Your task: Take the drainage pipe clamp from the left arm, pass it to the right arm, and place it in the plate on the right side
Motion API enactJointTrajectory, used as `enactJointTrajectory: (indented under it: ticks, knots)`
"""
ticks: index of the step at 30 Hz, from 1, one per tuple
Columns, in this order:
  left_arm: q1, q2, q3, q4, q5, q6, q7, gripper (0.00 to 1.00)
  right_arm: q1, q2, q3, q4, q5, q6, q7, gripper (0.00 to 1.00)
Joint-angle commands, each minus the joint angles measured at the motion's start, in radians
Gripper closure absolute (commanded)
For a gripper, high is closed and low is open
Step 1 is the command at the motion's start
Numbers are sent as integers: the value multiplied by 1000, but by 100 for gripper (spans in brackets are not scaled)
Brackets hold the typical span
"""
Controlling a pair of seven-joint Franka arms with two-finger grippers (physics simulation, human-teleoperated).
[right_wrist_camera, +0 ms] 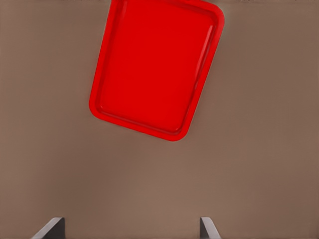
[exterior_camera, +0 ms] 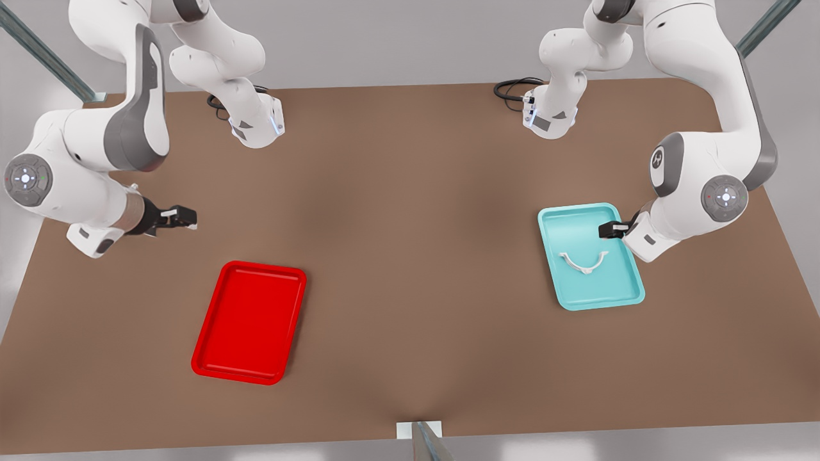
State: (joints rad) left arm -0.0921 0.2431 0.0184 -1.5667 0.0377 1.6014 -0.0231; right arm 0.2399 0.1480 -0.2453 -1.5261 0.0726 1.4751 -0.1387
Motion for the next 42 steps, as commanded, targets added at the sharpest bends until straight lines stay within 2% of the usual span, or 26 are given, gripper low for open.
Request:
enactJointTrajectory:
  ticks: [1,4,5,8,9,12,15,19,24,26,33,34,35,36,42]
  knots:
    - [0,-1,0,0,1,5,23,0,1,-4,1,1,-16,19,-36,0]
    - [0,59,-2,-1,-2,67,37,0,-4,-1,0,3,-2,24,-35,0]
    - [31,137,-2,-12,-37,199,265,0,-1,-1,0,0,-2,24,-35,0]
    - [64,271,-12,-162,-48,483,845,0,1,-1,1,-6,-2,24,-36,0]
    - [92,306,-14,-168,-50,554,1061,0,1,1,3,-6,-4,22,-36,0]
    - [107,337,-3,-217,-50,678,1246,0,1,4,6,-8,-4,21,-36,0]
    - [115,332,35,-228,-50,680,1396,0,7,5,6,-8,-5,17,-38,0]
    - [117,326,49,-316,-50,816,1398,0,12,7,6,-12,-7,16,-38,0]
    - [115,266,77,-411,-53,825,1388,0,16,7,6,-14,-8,14,-38,0]
    - [110,234,77,-493,-53,1013,1387,0,18,8,6,-14,-8,14,-38,0]
    - [107,226,77,-601,-127,1178,1365,0,22,8,6,-17,-8,13,-38,0]
    - [107,223,75,-604,-133,1177,1364,16,24,8,6,-17,-10,13,-38,0]
    - [107,223,77,-605,-133,1163,1356,43,24,8,6,-22,-11,13,-38,0]
    - [106,223,77,-607,-133,1146,1319,54,24,8,6,-22,-11,13,-38,0]
    - [100,225,77,-605,-133,1118,1298,55,30,8,6,-23,-14,13,-38,0]
